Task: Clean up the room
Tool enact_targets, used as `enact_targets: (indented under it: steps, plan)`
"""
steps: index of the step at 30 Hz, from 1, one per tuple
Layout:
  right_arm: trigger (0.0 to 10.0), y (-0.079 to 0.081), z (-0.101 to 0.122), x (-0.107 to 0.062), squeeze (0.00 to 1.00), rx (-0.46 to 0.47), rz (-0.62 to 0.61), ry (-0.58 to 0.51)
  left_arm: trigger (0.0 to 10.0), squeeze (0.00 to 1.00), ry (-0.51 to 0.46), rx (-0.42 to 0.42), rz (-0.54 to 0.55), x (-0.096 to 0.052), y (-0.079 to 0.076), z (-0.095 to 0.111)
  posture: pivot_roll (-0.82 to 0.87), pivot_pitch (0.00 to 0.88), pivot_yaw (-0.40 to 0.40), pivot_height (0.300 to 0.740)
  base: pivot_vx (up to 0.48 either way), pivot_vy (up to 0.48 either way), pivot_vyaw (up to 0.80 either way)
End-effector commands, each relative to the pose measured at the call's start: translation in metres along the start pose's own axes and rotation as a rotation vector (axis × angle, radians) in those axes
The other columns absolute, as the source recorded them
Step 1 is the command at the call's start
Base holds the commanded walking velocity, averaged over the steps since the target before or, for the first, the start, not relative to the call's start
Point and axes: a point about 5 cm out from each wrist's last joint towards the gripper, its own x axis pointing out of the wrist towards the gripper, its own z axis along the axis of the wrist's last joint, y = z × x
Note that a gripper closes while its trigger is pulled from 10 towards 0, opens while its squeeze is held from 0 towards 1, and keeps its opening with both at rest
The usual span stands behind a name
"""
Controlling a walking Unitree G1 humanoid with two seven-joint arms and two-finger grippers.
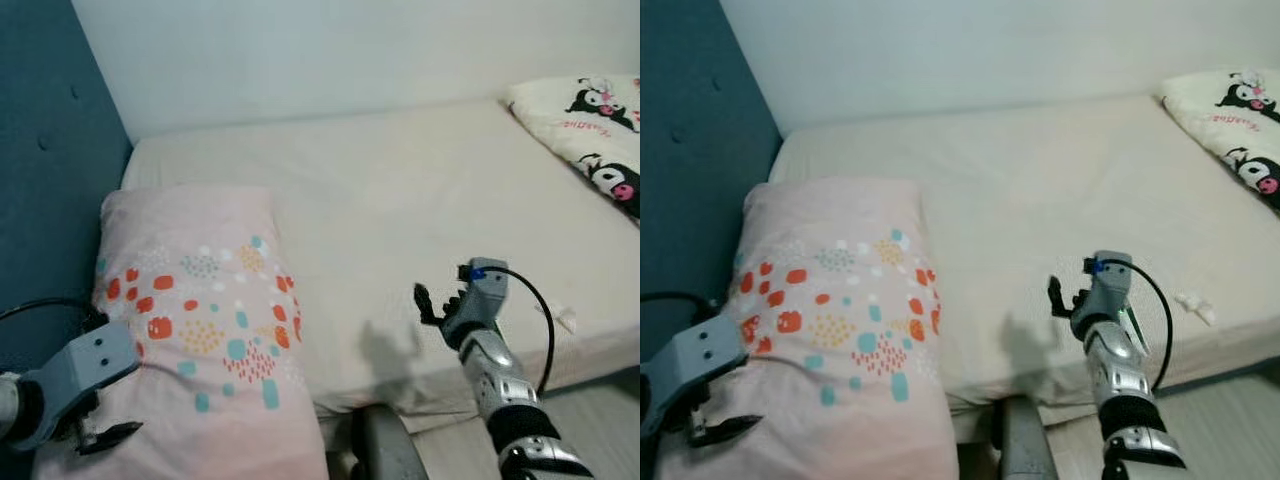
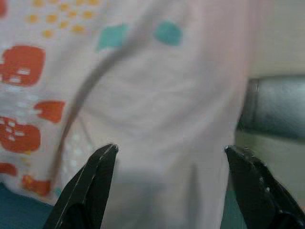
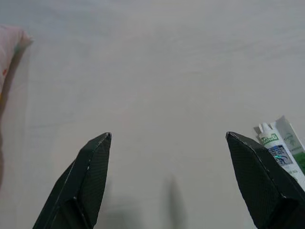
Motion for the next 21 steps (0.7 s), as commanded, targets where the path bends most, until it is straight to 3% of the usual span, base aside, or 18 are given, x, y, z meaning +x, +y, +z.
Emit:
enact_targets:
  steps: [1,2,3,4,5,7,10,11,13,14,15,16,17,18,21]
  plan:
    - [10.0,0.003,-0.004,-0.001,0.0,-0.003,0.008,0.012,10.0,1.0,-0.002,0.052,-0.066,0.001,-0.006,0.006,-0.06,0.132,-0.014,0.605,0.0,0.0,0.0]
    - [10.0,0.003,-0.004,-0.001,0.0,-0.002,0.007,0.011,10.0,0.28,0.003,0.08,-0.168,0.008,-0.017,0.008,-0.07,0.133,-0.008,0.605,0.0,0.0,0.0]
    - [10.0,0.003,-0.004,-0.001,0.0,-0.002,0.007,0.011,10.0,0.28,0.003,0.08,-0.168,0.008,-0.017,0.008,-0.07,0.133,-0.008,0.605,0.0,0.0,0.0]
    - [10.0,0.003,-0.004,-0.001,0.0,0.001,0.005,0.007,10.0,0.0,-0.001,0.082,-0.276,0.025,-0.034,0.007,-0.07,0.132,-0.004,0.605,0.0,0.0,0.0]
    - [10.0,0.003,-0.004,-0.001,0.0,0.001,0.005,0.007,10.0,0.0,-0.001,0.082,-0.276,0.025,-0.034,0.007,-0.07,0.132,-0.004,0.605,0.0,0.0,0.0]
    - [10.0,0.002,-0.005,-0.002,0.0,0.002,-0.005,0.008,10.0,0.0,-0.059,0.083,-0.398,0.054,-0.059,0.01,-0.08,0.132,-0.001,0.605,0.0,0.0,0.0]
    - [10.0,0.001,-0.007,-0.003,0.0,-0.002,-0.012,0.013,10.0,0.0,-0.117,0.057,-0.411,0.066,-0.064,0.016,-0.08,0.131,-0.002,0.605,0.0,0.0,0.0]
    - [10.0,-0.001,-0.008,-0.003,0.0,-0.01,-0.023,0.022,10.0,0.0,-0.197,0.024,-0.416,0.076,-0.067,0.025,-0.08,0.131,-0.004,0.605,0.0,0.0,0.0]
    - [10.0,-0.003,-0.009,-0.003,0.0,-0.018,-0.034,0.032,10.0,0.0,-0.283,0.01,-0.392,0.093,-0.065,0.037,-0.08,0.13,-0.008,0.605,0.0,0.0,0.0]
    - [10.0,-0.003,-0.009,-0.003,0.0,-0.018,-0.034,0.032,10.0,0.0,-0.283,0.01,-0.392,0.093,-0.065,0.037,-0.08,0.13,-0.008,0.605,0.0,0.0,0.0]
    - [10.0,-0.003,-0.009,-0.003,0.0,-0.021,-0.036,0.034,10.0,0.0,-0.303,0.014,-0.351,0.103,-0.061,0.04,-0.08,0.13,-0.008,0.605,0.0,0.0,0.0]
    - [10.0,-0.002,-0.008,-0.002,0.0,-0.023,-0.034,0.033,10.0,0.0,-0.31,0.026,-0.294,0.114,-0.056,0.043,-0.08,0.129,-0.008,0.605,0.0,0.0,0.0]
    - [10.0,-0.002,-0.008,-0.002,0.0,-0.023,-0.034,0.033,10.0,0.0,-0.31,0.026,-0.294,0.114,-0.056,0.043,-0.08,0.129,-0.008,0.605,0.0,0.0,0.0]
    - [10.0,0.0,-0.006,-0.001,0.0,-0.028,-0.029,0.03,10.0,0.0,-0.31,0.034,-0.235,0.133,-0.053,0.047,-0.08,0.126,-0.008,0.605,0.0,0.0,0.0]
    - [10.0,0.0,-0.005,0.0,0.0,-0.03,-0.029,0.028,10.0,0.0,-0.284,0.054,-0.18,0.145,-0.049,0.048,-0.09,0.124,-0.006,0.605,0.0,0.0,0.0]
